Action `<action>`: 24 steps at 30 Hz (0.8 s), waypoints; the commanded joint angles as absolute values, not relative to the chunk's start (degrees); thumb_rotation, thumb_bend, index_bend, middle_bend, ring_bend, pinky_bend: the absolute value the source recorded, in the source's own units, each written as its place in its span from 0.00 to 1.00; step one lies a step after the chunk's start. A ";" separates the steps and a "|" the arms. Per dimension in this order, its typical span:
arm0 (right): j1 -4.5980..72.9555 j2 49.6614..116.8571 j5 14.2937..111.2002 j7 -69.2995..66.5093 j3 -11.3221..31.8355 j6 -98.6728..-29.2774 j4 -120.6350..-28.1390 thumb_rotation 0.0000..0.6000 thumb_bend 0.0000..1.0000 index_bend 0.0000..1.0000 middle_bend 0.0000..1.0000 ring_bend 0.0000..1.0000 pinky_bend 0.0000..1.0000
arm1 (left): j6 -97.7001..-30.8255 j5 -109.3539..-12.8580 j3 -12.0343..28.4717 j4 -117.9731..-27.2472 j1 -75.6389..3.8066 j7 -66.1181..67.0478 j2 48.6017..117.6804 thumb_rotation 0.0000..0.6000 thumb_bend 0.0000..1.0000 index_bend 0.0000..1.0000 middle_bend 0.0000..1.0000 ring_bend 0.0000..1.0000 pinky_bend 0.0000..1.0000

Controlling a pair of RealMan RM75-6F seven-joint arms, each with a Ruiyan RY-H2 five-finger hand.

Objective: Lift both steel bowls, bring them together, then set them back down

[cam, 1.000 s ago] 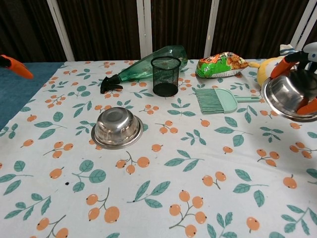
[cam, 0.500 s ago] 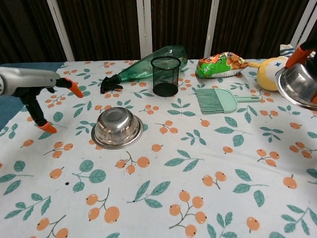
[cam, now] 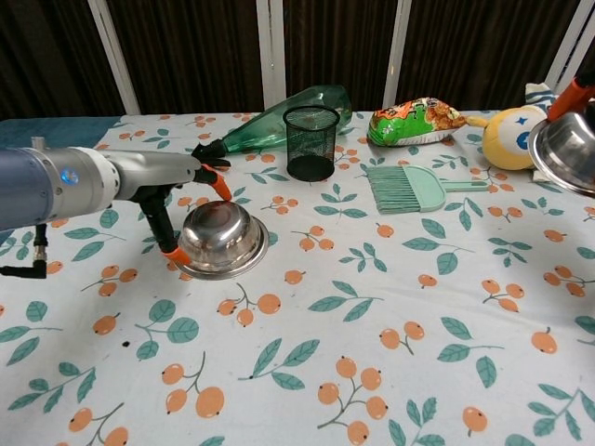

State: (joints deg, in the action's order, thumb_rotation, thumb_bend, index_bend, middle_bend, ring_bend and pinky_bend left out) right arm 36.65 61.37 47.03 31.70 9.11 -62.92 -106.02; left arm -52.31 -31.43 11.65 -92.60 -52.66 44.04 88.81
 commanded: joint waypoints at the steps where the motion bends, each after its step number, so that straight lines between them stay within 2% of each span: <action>1: 36.54 61.16 47.28 31.27 9.04 -62.81 -106.08 1.00 0.16 0.29 0.27 0.36 0.29 | -52.34 -32.24 11.24 -91.13 -53.50 42.95 90.80 1.00 0.16 0.16 0.00 0.00 0.10; 13: 35.80 59.70 48.06 29.14 8.97 -62.74 -105.86 1.00 0.16 0.29 0.27 0.36 0.29 | -53.51 -32.17 10.54 -87.44 -55.45 42.20 94.69 1.00 0.16 0.17 0.00 0.00 0.10; 18: 35.67 59.28 48.13 28.82 9.03 -62.89 -105.99 1.00 0.16 0.29 0.27 0.36 0.29 | -53.16 -31.88 9.91 -86.57 -55.97 42.07 95.29 1.00 0.16 0.17 0.04 0.02 0.17; 24: 35.45 59.17 48.27 28.63 9.02 -63.36 -106.14 1.00 0.15 0.29 0.27 0.36 0.29 | -52.80 -31.86 9.33 -86.14 -56.26 41.48 95.63 1.00 0.16 0.21 0.12 0.10 0.28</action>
